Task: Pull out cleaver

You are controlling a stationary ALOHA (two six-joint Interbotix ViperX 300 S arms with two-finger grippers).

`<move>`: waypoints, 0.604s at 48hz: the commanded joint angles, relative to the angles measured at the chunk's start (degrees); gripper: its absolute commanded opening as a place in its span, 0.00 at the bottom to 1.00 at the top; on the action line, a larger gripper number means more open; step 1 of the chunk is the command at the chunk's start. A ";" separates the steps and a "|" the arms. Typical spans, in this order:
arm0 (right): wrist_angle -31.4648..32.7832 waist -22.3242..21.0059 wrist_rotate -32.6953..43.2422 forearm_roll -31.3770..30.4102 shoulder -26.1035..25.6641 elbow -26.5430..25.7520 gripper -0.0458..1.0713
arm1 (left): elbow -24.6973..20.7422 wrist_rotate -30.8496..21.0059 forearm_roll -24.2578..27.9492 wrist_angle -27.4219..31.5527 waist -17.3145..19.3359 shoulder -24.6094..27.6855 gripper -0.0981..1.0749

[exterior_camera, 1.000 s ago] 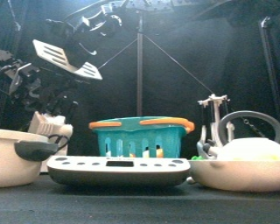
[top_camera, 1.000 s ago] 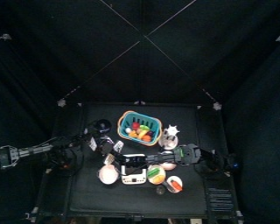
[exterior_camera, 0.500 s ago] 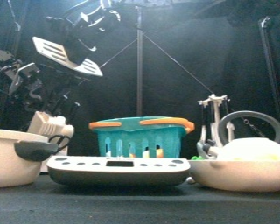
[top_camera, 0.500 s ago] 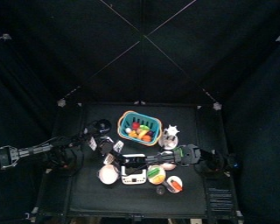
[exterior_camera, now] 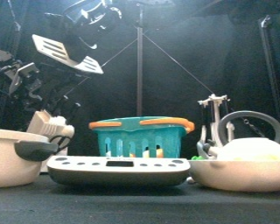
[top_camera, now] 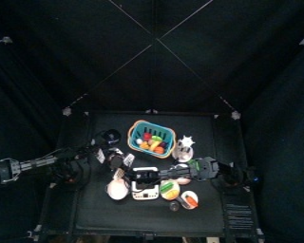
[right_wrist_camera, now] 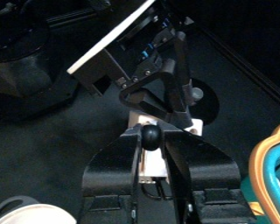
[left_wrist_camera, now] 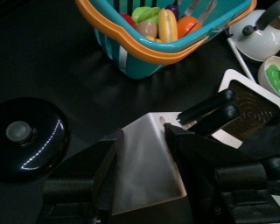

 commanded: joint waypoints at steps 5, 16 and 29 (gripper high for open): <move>-2.02 -0.35 -0.09 -0.35 -5.54 0.70 0.53 | -0.53 0.18 0.18 0.35 0.00 0.18 0.78; -3.08 -0.53 0.09 -0.18 -8.35 4.66 0.53 | -0.44 0.18 0.18 0.26 0.00 0.18 0.78; -5.98 -0.53 0.62 -0.44 -12.04 9.14 0.53 | -0.44 0.18 0.18 0.26 -0.09 0.18 0.78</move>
